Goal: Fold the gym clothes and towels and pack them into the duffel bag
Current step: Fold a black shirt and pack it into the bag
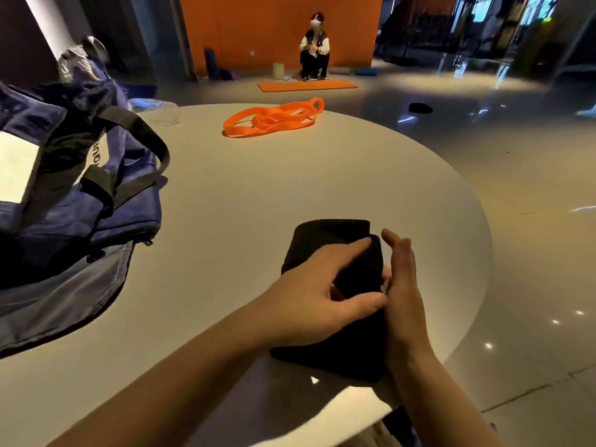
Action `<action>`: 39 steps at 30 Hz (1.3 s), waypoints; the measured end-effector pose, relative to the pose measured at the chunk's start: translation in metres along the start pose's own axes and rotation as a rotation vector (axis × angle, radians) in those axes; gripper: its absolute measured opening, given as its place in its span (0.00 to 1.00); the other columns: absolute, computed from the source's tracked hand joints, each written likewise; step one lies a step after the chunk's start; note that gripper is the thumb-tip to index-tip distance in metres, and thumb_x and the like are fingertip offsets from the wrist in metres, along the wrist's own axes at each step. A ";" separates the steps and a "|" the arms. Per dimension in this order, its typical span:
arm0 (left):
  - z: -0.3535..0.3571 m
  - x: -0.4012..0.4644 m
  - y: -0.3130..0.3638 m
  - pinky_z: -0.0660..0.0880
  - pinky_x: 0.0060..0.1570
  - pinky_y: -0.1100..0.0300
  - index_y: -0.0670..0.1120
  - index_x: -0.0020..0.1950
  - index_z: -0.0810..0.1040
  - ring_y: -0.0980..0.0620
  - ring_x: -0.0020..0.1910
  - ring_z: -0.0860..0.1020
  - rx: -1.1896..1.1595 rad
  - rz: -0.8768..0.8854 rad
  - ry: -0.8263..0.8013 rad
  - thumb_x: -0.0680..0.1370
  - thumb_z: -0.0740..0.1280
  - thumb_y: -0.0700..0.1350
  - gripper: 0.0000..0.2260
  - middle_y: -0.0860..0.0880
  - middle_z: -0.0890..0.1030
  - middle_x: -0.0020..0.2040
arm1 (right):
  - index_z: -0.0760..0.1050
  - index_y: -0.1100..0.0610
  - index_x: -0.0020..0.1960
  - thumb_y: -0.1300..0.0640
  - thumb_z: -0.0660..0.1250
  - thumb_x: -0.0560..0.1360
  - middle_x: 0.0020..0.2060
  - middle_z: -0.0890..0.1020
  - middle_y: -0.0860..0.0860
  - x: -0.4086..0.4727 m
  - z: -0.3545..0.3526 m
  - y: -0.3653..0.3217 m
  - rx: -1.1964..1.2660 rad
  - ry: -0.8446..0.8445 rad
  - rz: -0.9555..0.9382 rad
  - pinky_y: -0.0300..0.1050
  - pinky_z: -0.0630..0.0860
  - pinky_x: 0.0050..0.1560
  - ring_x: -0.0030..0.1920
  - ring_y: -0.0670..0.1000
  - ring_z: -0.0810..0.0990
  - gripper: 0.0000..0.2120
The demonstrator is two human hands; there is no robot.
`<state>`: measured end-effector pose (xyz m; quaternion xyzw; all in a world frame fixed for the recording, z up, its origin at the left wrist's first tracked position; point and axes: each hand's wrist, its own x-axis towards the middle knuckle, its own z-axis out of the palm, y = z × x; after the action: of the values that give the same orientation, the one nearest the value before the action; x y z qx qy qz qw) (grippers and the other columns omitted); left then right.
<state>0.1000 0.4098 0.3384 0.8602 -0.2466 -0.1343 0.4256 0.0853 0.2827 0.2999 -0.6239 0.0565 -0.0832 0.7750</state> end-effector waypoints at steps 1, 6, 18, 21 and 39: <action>0.004 -0.003 -0.004 0.71 0.56 0.66 0.65 0.76 0.50 0.61 0.53 0.72 0.047 0.037 0.041 0.78 0.64 0.55 0.31 0.63 0.61 0.72 | 0.64 0.36 0.66 0.33 0.54 0.72 0.52 0.79 0.39 -0.001 -0.003 -0.003 0.019 -0.004 0.022 0.40 0.79 0.45 0.50 0.43 0.81 0.23; 0.008 -0.016 -0.020 0.78 0.48 0.61 0.68 0.73 0.54 0.56 0.49 0.79 -0.087 0.174 0.168 0.76 0.67 0.43 0.34 0.63 0.66 0.66 | 0.60 0.39 0.69 0.58 0.72 0.72 0.48 0.82 0.49 0.009 -0.009 -0.009 -0.133 -0.041 -0.009 0.39 0.80 0.38 0.43 0.47 0.84 0.33; 0.016 -0.026 -0.047 0.53 0.66 0.74 0.74 0.67 0.31 0.77 0.69 0.41 0.224 0.038 0.066 0.59 0.56 0.80 0.47 0.75 0.31 0.69 | 0.67 0.44 0.68 0.59 0.66 0.75 0.65 0.68 0.44 0.014 -0.036 -0.012 -0.826 0.113 -0.648 0.25 0.70 0.53 0.62 0.41 0.70 0.24; 0.019 -0.014 -0.043 0.59 0.63 0.76 0.75 0.66 0.31 0.71 0.69 0.47 0.293 0.120 -0.025 0.61 0.60 0.77 0.45 0.73 0.28 0.69 | 0.74 0.48 0.65 0.54 0.57 0.77 0.63 0.76 0.45 0.024 -0.045 -0.028 -0.997 -0.172 -0.688 0.29 0.69 0.56 0.62 0.43 0.72 0.18; 0.015 0.001 -0.061 0.80 0.37 0.56 0.44 0.57 0.75 0.46 0.44 0.82 0.651 0.697 0.438 0.77 0.64 0.41 0.10 0.42 0.83 0.48 | 0.75 0.51 0.45 0.48 0.67 0.75 0.44 0.79 0.47 0.079 -0.082 -0.041 -1.174 -0.027 -0.106 0.42 0.72 0.43 0.44 0.47 0.76 0.07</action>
<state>0.1131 0.4309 0.2808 0.8227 -0.4524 0.2821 0.1971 0.1449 0.1800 0.3235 -0.9515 0.0518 -0.0685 0.2955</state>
